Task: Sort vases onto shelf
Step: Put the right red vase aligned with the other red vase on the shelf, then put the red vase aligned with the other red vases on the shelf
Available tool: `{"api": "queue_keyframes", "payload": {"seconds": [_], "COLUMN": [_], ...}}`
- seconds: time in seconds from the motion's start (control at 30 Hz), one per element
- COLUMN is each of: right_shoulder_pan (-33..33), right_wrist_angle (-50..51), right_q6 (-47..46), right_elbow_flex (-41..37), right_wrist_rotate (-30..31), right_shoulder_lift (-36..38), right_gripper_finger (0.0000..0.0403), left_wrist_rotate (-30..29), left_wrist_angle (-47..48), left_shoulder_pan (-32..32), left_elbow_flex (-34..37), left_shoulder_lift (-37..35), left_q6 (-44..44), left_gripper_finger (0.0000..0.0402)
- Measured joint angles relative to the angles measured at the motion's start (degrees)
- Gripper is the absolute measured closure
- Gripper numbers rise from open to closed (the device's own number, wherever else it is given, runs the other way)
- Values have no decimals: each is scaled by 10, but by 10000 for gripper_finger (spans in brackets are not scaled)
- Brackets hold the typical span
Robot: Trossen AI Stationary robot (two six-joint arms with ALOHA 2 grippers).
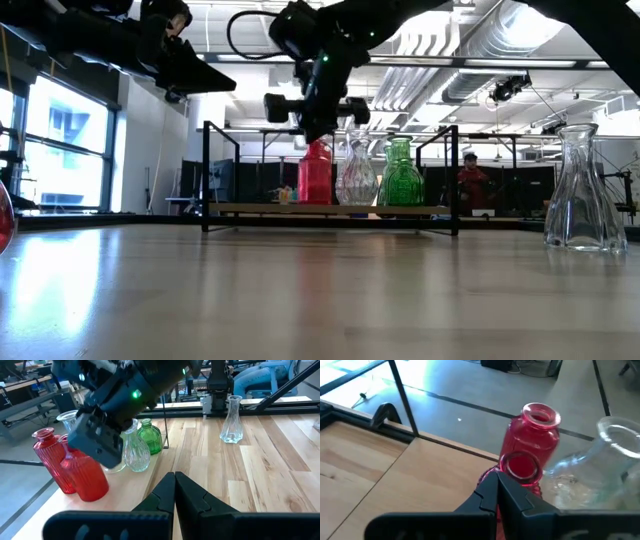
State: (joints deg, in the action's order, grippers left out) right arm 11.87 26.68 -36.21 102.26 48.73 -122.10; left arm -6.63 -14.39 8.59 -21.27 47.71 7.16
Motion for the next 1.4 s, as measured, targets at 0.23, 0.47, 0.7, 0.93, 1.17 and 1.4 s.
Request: {"api": "queue_keyframes", "payload": {"seconds": [0.23,0.47,0.7,0.93,1.17,1.4], "right_shoulder_pan": [-7,-14,-51,-120,-160,-173], "right_wrist_angle": [5,6,122,197,-105,-334], "right_q6": [7,79,187,192,282,318], "right_elbow_flex": [0,0,0,-1,-182,-325], "right_wrist_rotate": [7,-57,-128,-153,-310,-384], "right_shoulder_lift": [11,23,89,108,107,127], "right_gripper_finger": [403,403,403,403,403,403], "left_wrist_rotate": [0,0,0,2,90,109], "left_wrist_angle": [0,0,0,13,26,96], "left_shoulder_pan": [0,0,0,0,-1,-30], "left_elbow_flex": [0,0,0,0,0,-21], "left_shoulder_lift": [0,0,0,0,0,0], "left_q6": [0,0,0,-10,-17,-21], "left_gripper_finger": [401,401,401,401,401,401]}}
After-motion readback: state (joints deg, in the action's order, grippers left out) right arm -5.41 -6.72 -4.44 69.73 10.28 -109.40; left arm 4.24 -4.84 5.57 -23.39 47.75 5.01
